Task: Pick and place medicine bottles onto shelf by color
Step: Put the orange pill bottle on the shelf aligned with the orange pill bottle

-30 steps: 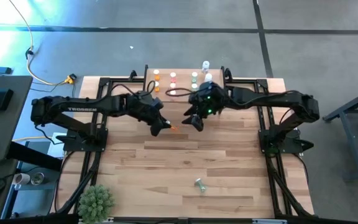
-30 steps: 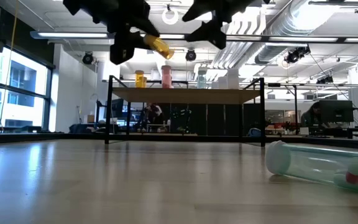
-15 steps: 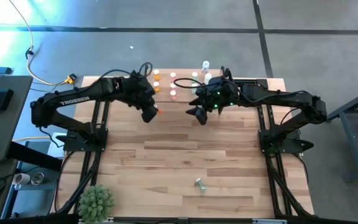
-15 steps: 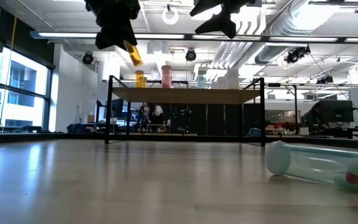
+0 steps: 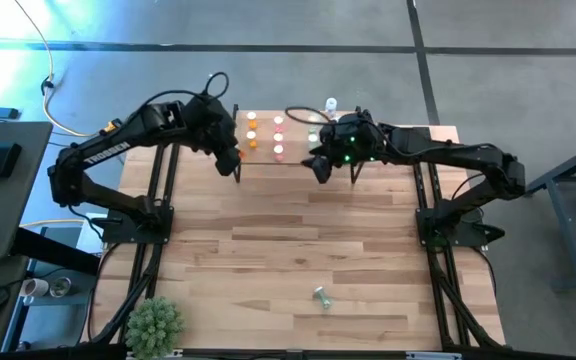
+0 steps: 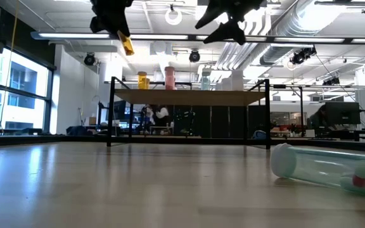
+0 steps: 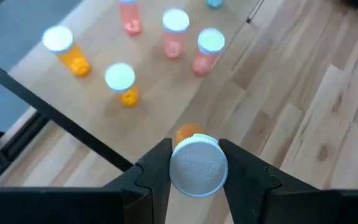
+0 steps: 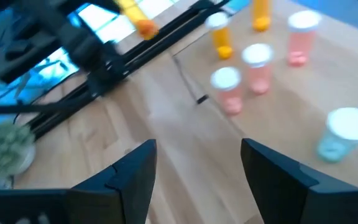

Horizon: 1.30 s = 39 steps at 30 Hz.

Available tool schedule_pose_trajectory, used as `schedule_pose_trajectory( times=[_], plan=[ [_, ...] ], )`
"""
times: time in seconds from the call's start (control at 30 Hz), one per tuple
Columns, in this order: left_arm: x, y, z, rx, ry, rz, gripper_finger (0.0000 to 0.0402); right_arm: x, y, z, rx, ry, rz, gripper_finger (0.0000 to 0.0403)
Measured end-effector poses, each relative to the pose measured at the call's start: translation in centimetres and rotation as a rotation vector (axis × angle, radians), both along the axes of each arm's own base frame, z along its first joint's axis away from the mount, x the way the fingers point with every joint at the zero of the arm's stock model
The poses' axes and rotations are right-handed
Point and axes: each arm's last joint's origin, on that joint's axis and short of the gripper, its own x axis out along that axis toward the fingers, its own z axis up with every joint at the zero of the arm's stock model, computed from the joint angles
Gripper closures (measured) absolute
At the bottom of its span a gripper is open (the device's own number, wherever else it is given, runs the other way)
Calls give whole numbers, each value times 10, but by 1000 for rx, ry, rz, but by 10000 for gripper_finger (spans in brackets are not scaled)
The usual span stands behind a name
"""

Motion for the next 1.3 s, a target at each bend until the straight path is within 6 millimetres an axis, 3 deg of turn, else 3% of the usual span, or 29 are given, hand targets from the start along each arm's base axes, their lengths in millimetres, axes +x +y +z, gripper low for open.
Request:
schedule_pose_trajectory(
  times=[0.23,0.6,0.9,1.3],
  plan=[
    [3,6,10,14,-10,38,289,-5,-17,0,-24,5,-45,178],
    [33,25,-5,-46,48,98,289,-13,-35,-2,-111,58,-35,178],
    [46,34,-26,-93,172,119,289,-17,-35,-6,-97,115,-31,178],
    [56,41,-40,-88,225,139,289,-17,-35,-7,-103,120,-23,178]
  ],
)
